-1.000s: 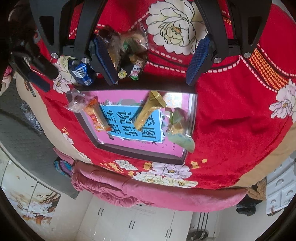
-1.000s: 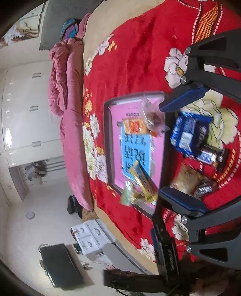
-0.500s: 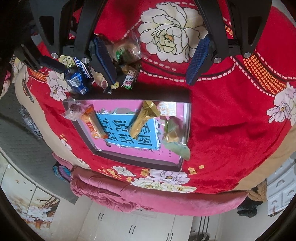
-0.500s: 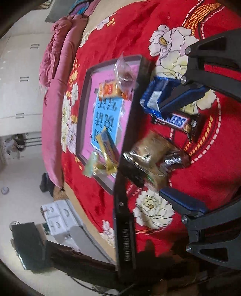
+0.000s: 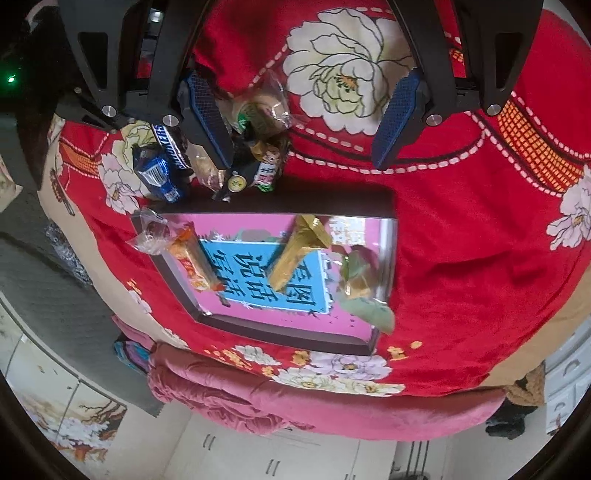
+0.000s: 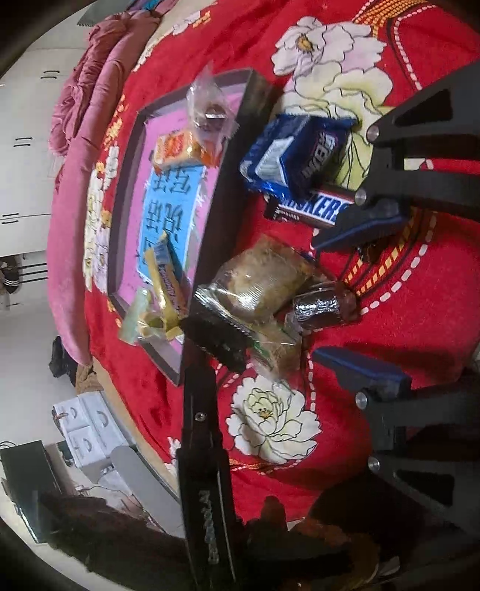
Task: Organize snacks
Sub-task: 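Grasp the black snack bag with the left tool while the right grasps the dark foil-wrapped candy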
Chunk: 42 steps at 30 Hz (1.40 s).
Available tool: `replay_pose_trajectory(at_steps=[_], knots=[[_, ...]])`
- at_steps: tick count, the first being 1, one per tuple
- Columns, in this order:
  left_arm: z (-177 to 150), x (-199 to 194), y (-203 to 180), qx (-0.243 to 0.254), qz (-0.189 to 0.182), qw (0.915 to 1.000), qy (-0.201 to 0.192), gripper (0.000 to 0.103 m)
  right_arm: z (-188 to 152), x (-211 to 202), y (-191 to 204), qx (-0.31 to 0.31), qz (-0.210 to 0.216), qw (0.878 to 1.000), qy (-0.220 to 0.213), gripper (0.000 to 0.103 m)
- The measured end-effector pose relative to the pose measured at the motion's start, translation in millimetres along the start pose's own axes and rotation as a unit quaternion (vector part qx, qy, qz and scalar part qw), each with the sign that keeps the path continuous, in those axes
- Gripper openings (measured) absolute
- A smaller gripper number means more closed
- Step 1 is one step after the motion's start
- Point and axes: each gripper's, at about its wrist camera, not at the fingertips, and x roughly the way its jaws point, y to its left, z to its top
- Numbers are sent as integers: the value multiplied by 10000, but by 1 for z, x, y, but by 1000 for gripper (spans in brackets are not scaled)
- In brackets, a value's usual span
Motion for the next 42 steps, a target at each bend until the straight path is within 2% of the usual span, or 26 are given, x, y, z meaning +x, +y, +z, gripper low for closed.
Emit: replay_pose_trajectory(at_steps=[7,10,13,18,26,35,38,39,40,42], knots=[[1,11,-8,76,-41,9998,162,78,0,14,10,-218,16,9997,144,37],[1,18,-8,38,99,9996,244,78,1,14,9,-208,29,9997,128,35],[2,21,-5,-40,64,9997,250,79,1,13,4,-112,67,9998,117,30],[3,22,-2,-109,41,9997,219,78,1,15,4,-118,96,9998,145,30],[5,32,-12,97,153,9994,301,78,1,20,7,-174,55,9996,212,30],[9,47,2,-291,17,9982,521,78,2,22,8,-237,0,9995,225,29],[9,50,2,-286,-69,9981,543,70,3,22,10,-275,-10,9994,219,29],[10,50,1,-279,-89,9981,541,64,3,21,10,-274,13,9994,212,28],[10,51,1,-272,-124,9980,552,53,3,21,9,-260,41,9994,206,28],[10,52,1,-250,-88,9979,592,43,3,18,7,-186,103,9996,179,28]])
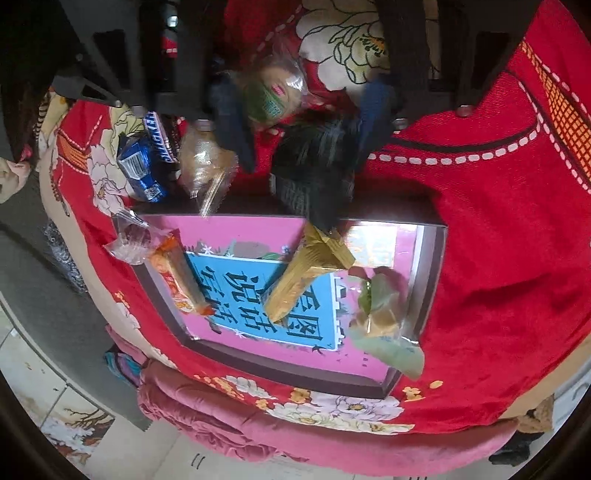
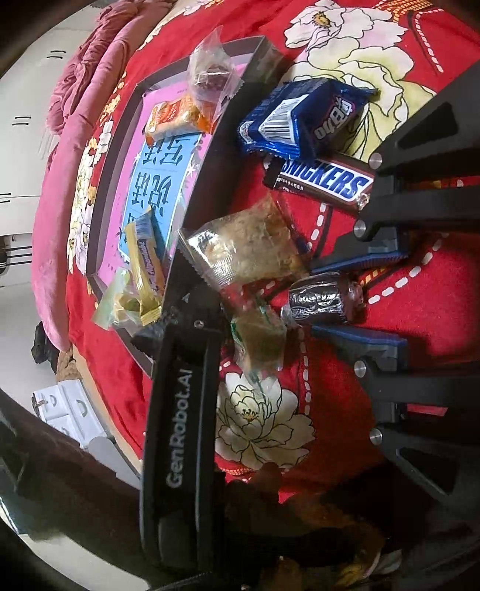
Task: Organize snacks
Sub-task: 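Lift the black bag with the left tool while the right lifts the foil candy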
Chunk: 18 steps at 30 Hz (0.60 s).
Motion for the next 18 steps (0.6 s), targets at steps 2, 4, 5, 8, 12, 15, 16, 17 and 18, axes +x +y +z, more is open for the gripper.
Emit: replay_pose_trajectory(at_steps=[2,4,5,8,12,15,16,17,18], knots=[[0,3,0,2,-10,10000,81,42,0,-5,-3,91,51,9999,-60,28],[0,4,-1,17,-54,10000,81,42,0,-9,-6,157,98,9998,-113,27],[1,5,0,5,-73,9999,97,42,0,-10,-7,174,102,9997,-133,27],[3,8,3,-94,-173,9997,156,42,1,-14,-8,223,145,9995,-170,27],[7,10,8,-292,-394,9987,155,44,2,-18,-10,273,180,9992,-251,27],[9,12,7,-301,-418,9986,152,43,3,-22,-13,355,200,9986,-329,27],[9,12,7,-283,-397,9987,148,43,3,-24,-15,410,213,9982,-381,27],[9,12,6,-253,-363,9989,141,43,3,-25,-17,441,225,9979,-406,27],[8,12,5,-230,-352,9990,130,42,3,-28,-19,508,238,9974,-456,27]])
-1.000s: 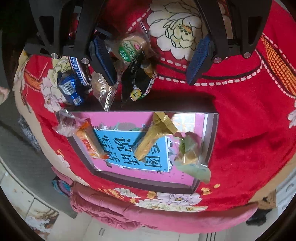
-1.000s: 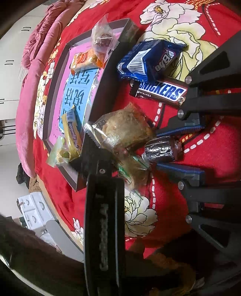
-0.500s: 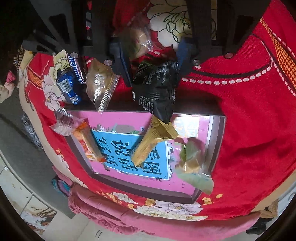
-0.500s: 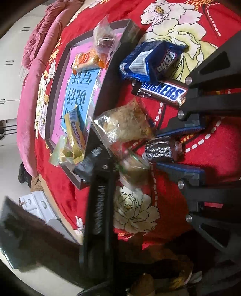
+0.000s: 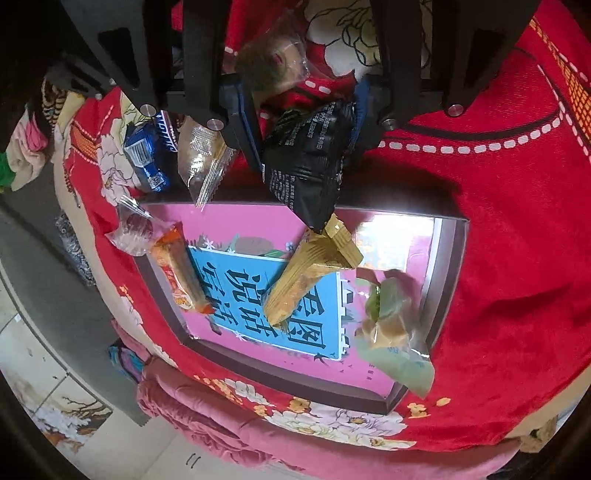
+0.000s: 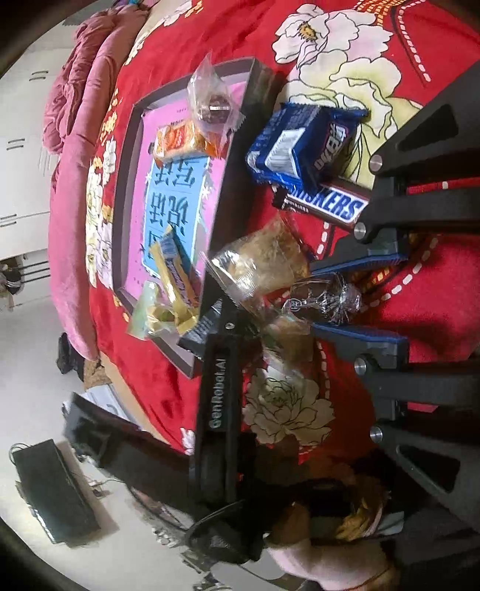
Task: Organize snacks
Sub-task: 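Lift the black bag with the left tool while the right lifts the foil candy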
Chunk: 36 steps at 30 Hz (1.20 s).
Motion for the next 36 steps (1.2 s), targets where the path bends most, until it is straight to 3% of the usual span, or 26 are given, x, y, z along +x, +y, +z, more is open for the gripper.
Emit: replay_pose_trajectory(at_steps=[9,22,36], knots=[[-2,-23,-8,193,-88,9992,-343,39,10,-15,-19,376,-3,9986,-372,27],[-7,-60,-7,301,118,9944,-1007,39,20,-28,-35,617,-128,9954,-721,27],[-4,-63,-15,322,123,9920,-1213,38,28,-32,-38,588,-277,9936,-929,27]])
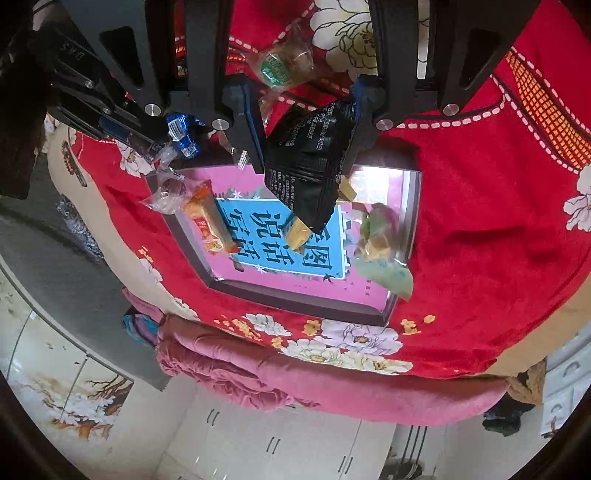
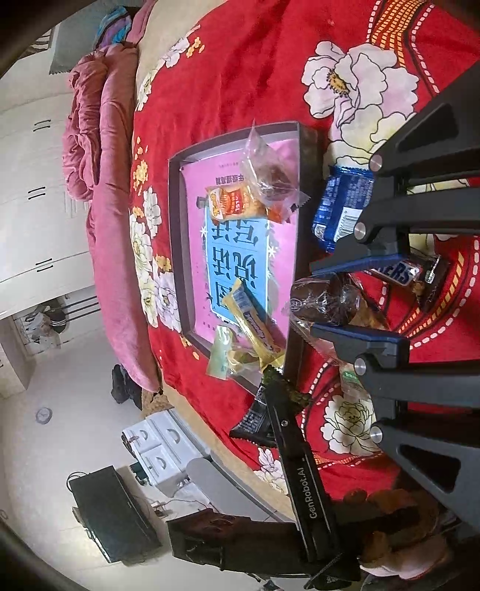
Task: Organize snacks
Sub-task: 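Lift the black bag with the left tool while the right lifts the foil candy, then carry the black bag over the tray with the left tool while the right carries the foil candy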
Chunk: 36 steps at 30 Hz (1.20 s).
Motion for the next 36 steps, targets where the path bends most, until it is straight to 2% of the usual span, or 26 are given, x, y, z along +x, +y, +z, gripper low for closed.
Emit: replay_pose_trajectory(at_steps=[21,36], knots=[[8,15,-9,-11,-54,10000,-44,38,19,4,-17,194,-163,9994,-225,27],[14,30,-9,-22,-54,10000,-17,38,25,17,-27,306,-300,9990,-137,27]])
